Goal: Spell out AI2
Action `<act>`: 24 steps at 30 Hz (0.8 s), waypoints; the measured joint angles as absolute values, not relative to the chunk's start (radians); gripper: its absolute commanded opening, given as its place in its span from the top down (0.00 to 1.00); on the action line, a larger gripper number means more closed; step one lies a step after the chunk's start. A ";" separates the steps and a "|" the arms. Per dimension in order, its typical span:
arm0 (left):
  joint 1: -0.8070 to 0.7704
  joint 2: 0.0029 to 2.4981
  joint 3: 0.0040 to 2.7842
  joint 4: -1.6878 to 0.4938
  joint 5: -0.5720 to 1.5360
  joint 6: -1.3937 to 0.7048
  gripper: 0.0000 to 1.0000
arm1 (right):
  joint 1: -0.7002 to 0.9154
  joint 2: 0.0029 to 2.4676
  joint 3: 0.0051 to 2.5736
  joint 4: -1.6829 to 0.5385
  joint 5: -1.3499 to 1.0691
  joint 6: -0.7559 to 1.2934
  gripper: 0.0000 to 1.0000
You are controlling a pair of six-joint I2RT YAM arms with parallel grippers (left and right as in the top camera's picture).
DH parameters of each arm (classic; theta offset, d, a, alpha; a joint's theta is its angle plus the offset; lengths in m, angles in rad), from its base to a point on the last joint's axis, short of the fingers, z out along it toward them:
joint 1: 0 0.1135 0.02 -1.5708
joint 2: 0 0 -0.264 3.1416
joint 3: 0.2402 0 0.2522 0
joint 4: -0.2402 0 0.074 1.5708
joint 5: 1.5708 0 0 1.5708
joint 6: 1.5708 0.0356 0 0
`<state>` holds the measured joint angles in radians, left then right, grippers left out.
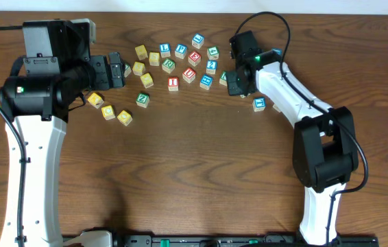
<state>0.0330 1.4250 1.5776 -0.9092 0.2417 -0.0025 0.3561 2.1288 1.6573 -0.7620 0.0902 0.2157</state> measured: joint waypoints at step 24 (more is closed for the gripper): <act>0.033 1.425 1.578 -0.909 0.242 -0.002 0.02 | 0.355 2.129 1.609 -0.717 0.112 0.174 0.99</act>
